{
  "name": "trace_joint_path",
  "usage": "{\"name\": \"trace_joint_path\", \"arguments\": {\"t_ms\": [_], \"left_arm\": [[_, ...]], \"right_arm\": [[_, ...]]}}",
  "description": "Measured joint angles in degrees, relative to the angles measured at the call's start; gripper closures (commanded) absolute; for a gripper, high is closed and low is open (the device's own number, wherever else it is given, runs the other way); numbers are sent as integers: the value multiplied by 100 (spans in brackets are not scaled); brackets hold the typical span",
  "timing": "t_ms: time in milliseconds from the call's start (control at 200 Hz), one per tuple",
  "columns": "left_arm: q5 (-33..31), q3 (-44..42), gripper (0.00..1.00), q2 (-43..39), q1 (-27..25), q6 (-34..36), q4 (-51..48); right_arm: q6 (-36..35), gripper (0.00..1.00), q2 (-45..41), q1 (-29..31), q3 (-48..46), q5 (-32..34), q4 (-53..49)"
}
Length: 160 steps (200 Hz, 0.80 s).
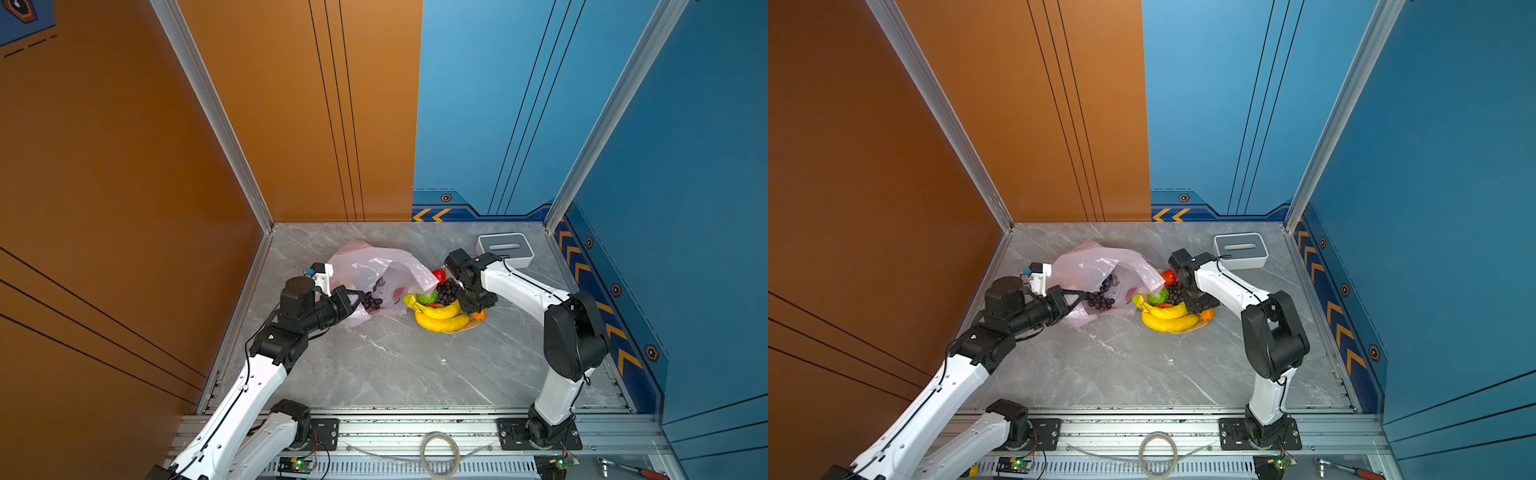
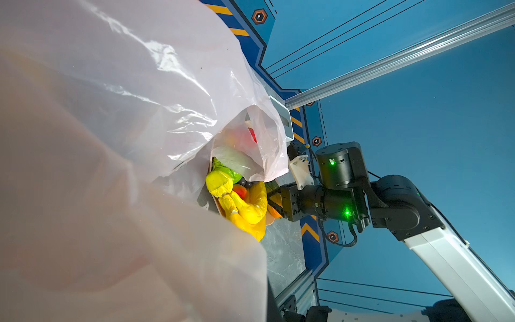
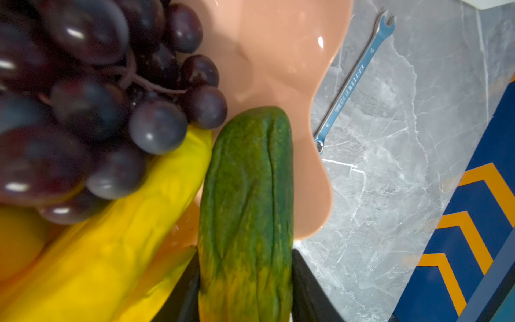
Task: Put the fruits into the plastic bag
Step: 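Close the right gripper around the papaya and lift it, then carry the papaya toward the bag mouth held by the left gripper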
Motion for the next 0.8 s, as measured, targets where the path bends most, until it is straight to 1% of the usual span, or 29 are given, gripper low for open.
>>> {"name": "trace_joint_path", "arguments": {"t_ms": [215,446,606,801], "left_arm": [[0,0,100,-9,0,0,2],[0,0,100,-9,0,-2,4],[2,0,100,-9,0,-2,4],[2,0,100,-9,0,-4,9]], "right_arm": [[2,66,-472,31,28,2,-131],[24,66,-1014,37,321,-55,-352],[50,66,-1405,31,629,-387,-411],[151,66,-1915,17,1047,-1080,-407]]}}
